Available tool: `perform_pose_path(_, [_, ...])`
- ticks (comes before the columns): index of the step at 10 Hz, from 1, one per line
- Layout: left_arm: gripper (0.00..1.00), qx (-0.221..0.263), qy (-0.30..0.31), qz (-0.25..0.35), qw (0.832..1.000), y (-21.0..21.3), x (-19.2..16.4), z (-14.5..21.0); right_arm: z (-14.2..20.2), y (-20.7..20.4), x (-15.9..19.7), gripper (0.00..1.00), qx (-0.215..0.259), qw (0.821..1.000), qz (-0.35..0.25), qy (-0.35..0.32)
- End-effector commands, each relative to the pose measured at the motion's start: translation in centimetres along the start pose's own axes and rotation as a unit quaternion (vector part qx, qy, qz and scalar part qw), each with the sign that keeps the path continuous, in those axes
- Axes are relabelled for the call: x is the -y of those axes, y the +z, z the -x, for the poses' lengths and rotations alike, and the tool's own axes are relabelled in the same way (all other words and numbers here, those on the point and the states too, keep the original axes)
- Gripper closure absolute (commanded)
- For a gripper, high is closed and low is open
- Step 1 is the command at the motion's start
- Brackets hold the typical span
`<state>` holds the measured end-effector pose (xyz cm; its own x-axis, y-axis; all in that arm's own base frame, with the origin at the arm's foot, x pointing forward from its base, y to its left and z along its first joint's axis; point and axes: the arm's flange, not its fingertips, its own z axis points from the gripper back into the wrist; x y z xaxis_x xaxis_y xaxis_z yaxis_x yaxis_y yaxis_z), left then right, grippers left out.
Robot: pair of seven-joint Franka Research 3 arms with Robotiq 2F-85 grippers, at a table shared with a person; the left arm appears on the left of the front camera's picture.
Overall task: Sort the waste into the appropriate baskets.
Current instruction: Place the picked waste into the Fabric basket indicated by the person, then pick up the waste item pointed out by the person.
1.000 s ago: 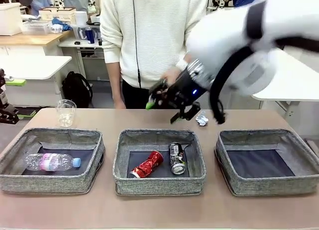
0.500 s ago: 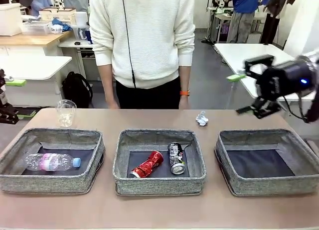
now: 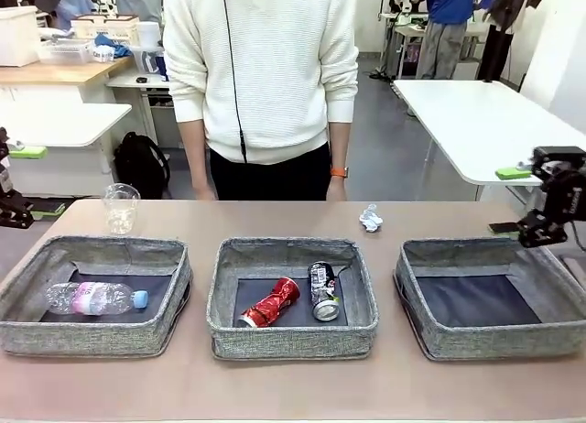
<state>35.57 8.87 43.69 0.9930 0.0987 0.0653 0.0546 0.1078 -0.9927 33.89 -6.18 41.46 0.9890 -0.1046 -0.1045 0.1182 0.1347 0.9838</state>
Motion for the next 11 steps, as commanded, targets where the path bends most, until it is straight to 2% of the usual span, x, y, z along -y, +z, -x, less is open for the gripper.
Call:
perform_pose_path(1, [0.00, -0.006, -0.005, 0.002, 1.000, 0.0, 0.1, 0.4, 2.0, 0.8, 2.7, 0.00, 0.054, 0.997, -0.049, -0.005])
perform_pose_path(2, [0.00, -0.006, -0.005, 0.002, 1.000, 0.0, 0.1, 0.4, 0.0, 0.0, 0.0, 0.00, 0.000, 1.000, 0.000, 0.000])
perform_pose_path(11, [0.00, -0.006, -0.005, 0.002, 1.000, 0.0, 0.1, 0.4, 0.0, 0.0, 0.0, 0.00, 0.000, 1.000, 0.000, 0.000])
